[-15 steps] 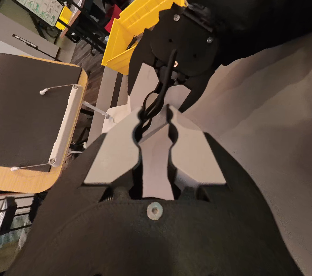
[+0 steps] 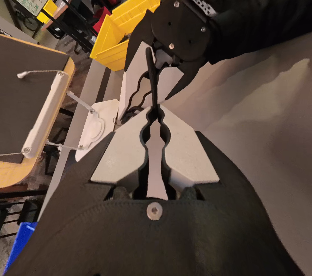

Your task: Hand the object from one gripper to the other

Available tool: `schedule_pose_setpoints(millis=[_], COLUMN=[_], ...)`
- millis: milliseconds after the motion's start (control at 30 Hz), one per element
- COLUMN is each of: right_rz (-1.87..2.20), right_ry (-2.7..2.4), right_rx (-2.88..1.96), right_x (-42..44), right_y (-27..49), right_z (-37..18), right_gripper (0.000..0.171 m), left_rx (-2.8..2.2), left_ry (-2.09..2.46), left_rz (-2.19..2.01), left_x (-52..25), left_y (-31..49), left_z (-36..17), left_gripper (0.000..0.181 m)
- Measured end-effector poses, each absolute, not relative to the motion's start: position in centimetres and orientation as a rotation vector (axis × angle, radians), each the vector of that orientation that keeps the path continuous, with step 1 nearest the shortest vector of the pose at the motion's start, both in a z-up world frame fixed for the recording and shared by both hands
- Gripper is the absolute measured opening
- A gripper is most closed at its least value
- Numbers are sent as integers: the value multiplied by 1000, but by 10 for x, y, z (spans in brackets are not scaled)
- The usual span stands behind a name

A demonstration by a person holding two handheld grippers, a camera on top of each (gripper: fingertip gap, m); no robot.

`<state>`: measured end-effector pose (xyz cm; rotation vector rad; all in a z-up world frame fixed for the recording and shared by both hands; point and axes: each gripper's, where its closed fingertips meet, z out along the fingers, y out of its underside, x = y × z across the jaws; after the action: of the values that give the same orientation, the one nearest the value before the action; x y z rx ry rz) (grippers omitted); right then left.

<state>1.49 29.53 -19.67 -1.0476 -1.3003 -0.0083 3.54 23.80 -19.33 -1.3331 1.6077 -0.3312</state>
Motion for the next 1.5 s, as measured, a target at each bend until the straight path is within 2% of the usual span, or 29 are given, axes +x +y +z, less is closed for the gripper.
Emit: schedule_pose_setpoints(millis=[133,300,433,567,733,900,1033,1133,1233,1400,1500], right_rz=[-18,54,113,162,103,-287,-400,-412,-427,-400,-347], right_ry=[-1302,-1317,-1371,-1383,-1235,-1267,-1366,-1404,-1432,-1476,-1478], right_rx=[-1053,-1077,-1096,-1071,-954,-787,-731,-720,-738,-765,-816], right_x=[16,14,6,3,15,19,5,-1,-1,-3,-2], right_y=[297,295,290,283,280,280,277,275,278,277,279], right_z=[-198,-202,-215,-213,-172,-161,-179,-188,-196,-208,-212], right_gripper=[3,4,21,25,35,72,83,75,54,0,0], left_rx=[-1364,-1403,-1438,-1500,-1659,-1857,-2004,-2113,-2200,-2247,-2240], left_ry=[1531,1257,1090,1053,1107,1202,1303,1417,1526,1586,1573], left_rz=[-403,-728,-886,-983,-993,-1206,-1335,-1319,-1253,-1244,-1260], left_x=[29,17,2,2,8,14,15,8,4,8,9], left_y=[246,259,274,278,282,268,251,241,233,227,229], left_z=[-198,-172,-153,-151,-163,-182,-195,-206,-218,-222,-223], left_gripper=[1,1,0,0,1,0,0,0,0,0,1])
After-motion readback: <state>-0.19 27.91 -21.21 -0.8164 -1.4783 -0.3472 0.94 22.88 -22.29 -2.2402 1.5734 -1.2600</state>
